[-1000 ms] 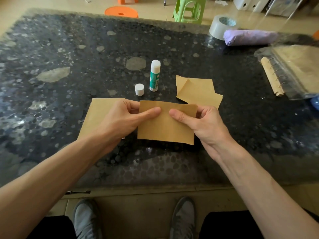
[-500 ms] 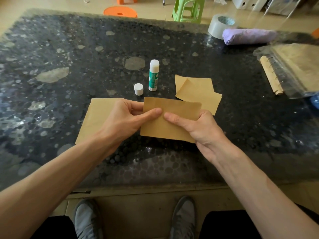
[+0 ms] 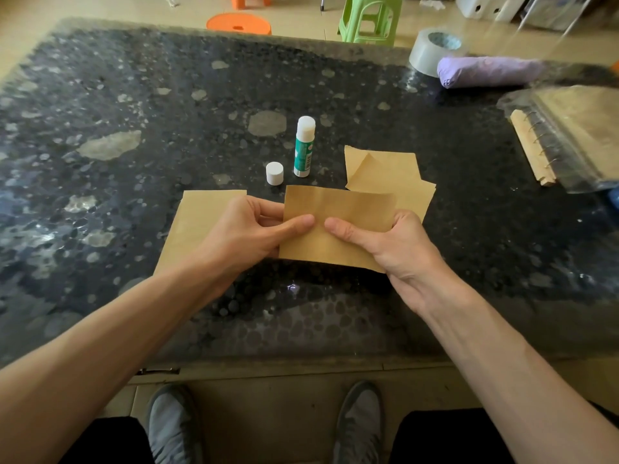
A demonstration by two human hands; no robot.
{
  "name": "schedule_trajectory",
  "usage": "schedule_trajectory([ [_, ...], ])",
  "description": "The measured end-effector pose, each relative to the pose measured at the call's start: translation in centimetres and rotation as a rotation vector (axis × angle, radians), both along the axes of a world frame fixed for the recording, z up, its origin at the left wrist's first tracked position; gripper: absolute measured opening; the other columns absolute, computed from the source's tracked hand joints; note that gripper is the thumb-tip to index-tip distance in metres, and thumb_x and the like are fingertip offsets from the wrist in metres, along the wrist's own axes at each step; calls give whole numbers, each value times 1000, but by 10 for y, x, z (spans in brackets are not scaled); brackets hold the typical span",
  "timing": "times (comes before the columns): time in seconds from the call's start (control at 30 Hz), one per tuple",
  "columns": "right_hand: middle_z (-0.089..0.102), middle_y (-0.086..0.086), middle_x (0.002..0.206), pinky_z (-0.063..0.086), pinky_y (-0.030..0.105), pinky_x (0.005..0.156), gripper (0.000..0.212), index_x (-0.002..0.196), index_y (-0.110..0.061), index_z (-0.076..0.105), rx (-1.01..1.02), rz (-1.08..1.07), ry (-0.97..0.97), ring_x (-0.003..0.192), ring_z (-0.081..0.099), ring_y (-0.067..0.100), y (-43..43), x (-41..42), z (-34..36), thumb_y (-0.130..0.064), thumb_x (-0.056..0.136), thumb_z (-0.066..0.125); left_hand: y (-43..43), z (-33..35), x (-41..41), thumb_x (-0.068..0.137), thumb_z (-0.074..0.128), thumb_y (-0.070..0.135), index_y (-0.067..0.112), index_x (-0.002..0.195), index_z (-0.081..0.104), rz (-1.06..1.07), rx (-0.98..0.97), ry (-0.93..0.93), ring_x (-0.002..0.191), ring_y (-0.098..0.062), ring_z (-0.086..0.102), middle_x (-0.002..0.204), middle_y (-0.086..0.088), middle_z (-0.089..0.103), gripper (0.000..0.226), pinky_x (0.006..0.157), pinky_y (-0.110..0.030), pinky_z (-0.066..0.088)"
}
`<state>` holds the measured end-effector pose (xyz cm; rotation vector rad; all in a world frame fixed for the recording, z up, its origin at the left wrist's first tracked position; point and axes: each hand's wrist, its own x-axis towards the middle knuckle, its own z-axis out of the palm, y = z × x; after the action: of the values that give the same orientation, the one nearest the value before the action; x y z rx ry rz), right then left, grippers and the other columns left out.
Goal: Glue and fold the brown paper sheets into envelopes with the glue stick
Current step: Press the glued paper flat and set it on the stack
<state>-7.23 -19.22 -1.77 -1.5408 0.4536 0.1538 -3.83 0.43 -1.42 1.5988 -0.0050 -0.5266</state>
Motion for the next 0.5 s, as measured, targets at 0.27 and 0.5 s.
schedule_trajectory([
  [0.27,81,-6,95,62,39,89,33,96,-20,79,-33,-22,13,90,77,9,-4,1,1,-37,71,91,2,0,5,92,72,22,13,108,77,-3,-12,38,89,-16,78,97,-3,81,19,71,-21,61],
  [0.5,81,-11,94,60,29,82,26,95,-22,78,-23,-56,2,88,76,3,-7,4,1,-36,76,89,3,-4,8,95,70,22,11,108,78,35,-28,35,91,-19,78,99,-5,81,19,74,-23,62],
])
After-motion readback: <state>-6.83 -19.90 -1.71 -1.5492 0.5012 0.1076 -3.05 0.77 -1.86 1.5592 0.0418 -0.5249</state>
